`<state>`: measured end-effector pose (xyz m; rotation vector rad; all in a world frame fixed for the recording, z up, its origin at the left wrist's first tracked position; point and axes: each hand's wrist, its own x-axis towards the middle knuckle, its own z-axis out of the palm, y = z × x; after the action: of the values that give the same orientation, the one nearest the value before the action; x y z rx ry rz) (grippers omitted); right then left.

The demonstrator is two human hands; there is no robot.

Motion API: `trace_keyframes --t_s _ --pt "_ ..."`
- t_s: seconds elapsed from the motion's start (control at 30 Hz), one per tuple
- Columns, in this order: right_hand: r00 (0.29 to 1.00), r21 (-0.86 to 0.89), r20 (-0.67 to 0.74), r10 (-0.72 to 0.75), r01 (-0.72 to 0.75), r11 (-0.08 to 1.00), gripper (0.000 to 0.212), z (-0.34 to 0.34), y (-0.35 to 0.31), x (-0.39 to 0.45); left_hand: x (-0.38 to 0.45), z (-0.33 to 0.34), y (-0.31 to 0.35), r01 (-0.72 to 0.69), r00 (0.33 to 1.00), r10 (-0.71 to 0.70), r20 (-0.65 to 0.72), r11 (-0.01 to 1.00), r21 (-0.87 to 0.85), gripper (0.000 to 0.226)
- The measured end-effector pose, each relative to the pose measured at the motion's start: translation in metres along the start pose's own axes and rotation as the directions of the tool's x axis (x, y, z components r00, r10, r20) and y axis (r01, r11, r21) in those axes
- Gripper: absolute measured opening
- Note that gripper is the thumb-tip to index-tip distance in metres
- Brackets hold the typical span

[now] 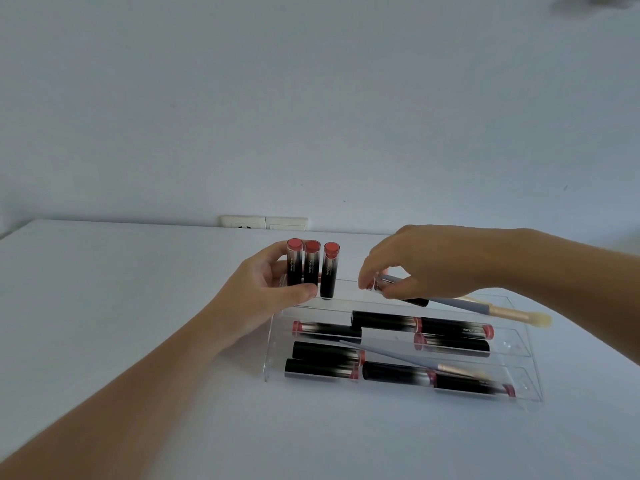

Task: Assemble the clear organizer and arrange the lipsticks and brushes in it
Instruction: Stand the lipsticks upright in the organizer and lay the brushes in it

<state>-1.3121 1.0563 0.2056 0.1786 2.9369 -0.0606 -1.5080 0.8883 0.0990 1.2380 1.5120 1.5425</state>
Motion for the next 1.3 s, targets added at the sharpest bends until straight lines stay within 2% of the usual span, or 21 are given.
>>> trace_keyframes --t_s 0.13,0.3,0.53,0.73,1.07,1.3 --pt "0.985 0.183 -0.171 -0.011 0.043 0.982 0.021 0.005 -0.001 -0.003 0.001 0.001 -0.001 0.003 1.000 -0.003 -0.003 1.000 -0.008 0.053" --pt "0.912 0.386 -0.404 0.067 0.103 0.917 0.022 0.013 -0.004 -0.009 0.001 0.001 0.000 -0.008 1.000 0.007 -0.006 0.999 -0.033 0.052" --pt "0.844 0.610 -0.494 0.209 0.165 0.775 0.034 0.028 -0.009 -0.009 0.001 0.000 -0.001 0.005 1.000 -0.005 -0.013 1.000 -0.012 0.055" --pt "0.833 0.616 -0.511 0.213 0.182 0.766 0.038 0.032 -0.014 -0.007 0.000 0.001 0.000 0.003 1.000 -0.003 -0.017 1.000 -0.005 0.050" --pt "0.786 0.559 -0.566 0.247 0.146 0.816 0.023 0.035 -0.023 -0.002 0.000 0.001 0.001 0.000 1.000 0.001 -0.010 1.000 0.025 0.052" --pt "0.836 0.510 -0.502 0.221 0.079 0.857 0.039 0.038 -0.019 0.003 -0.002 0.002 0.004 -0.009 1.000 0.009 -0.012 0.999 0.035 0.045"
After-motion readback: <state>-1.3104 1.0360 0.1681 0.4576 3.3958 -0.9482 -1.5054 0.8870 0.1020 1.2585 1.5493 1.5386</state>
